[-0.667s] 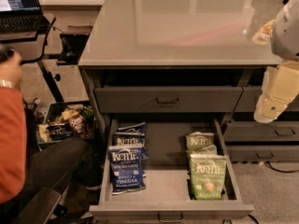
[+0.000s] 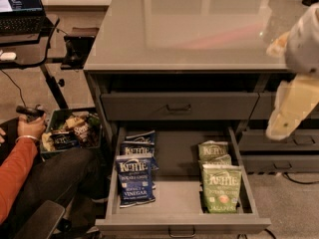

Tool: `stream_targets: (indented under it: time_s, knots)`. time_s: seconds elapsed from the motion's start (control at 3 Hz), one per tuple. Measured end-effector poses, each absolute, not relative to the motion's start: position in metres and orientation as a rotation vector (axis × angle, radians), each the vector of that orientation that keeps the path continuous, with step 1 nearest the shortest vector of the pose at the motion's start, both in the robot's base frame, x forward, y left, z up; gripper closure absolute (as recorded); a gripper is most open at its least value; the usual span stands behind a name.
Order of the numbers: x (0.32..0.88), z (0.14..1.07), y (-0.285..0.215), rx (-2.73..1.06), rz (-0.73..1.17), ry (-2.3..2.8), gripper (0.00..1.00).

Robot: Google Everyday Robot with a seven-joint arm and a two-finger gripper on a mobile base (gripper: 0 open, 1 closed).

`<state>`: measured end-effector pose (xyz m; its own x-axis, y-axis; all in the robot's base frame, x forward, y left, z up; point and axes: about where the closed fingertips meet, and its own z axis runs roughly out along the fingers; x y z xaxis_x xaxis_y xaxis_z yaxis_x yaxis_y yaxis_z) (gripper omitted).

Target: Pick blue chip bag from middle drawer and place on counter

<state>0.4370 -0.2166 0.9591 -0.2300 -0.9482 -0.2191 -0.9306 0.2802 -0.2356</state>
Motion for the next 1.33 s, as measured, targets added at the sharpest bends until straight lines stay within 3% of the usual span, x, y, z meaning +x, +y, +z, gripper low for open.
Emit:
stream_targets:
  time_s: [0.67,1.33]
  knots:
    - [0.436,0.821,-0.214,-1.608,0.088,2.276,0.0]
    - [0.45,0.773,-0.204,-1.555,0.137,2.268,0.0]
